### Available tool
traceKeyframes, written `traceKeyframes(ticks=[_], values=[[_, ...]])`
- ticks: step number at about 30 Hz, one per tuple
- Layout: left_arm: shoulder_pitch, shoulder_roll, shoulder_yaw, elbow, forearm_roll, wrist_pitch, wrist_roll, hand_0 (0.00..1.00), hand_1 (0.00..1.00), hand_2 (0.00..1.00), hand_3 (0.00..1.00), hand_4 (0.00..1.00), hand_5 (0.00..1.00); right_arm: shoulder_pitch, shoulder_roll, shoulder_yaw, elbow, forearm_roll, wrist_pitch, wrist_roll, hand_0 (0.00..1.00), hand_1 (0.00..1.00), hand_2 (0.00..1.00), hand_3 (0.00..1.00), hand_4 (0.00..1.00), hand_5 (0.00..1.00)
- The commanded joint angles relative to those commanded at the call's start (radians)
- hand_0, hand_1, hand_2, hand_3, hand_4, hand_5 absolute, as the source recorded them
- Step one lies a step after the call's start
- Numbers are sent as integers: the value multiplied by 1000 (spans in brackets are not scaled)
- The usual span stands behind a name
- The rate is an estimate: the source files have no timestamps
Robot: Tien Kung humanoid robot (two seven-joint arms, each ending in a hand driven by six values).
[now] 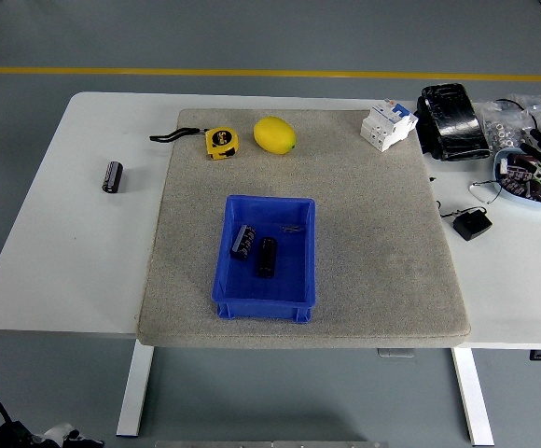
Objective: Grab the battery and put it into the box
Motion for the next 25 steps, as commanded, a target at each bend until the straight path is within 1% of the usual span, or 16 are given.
traceKeyframes(ticks=[4, 7, 10, 25], values=[[-17, 1, 13, -2, -1, -4, -3, 727, 691, 724, 565, 590, 539, 17, -14, -4, 5, 1, 1, -1, 793, 791, 846, 849, 998, 789], [-18, -2, 8, 3, -14, 5, -6, 727, 692, 725, 565, 590, 538, 20, -6, 6, 8, -2, 1, -2, 794, 790, 844, 849, 998, 791], [-18, -1, 20, 3, -26, 7, -8, 727, 692, 725, 565, 590, 538, 17, 2, 16, 11, -6, 1, -3, 794, 790, 844, 849, 998, 791], [-5, -3, 21, 5, -35, 8, -9, 728, 692, 727, 566, 591, 536, 14, 0, 23, 17, -13, 12, 1, 793, 790, 843, 837, 998, 794]])
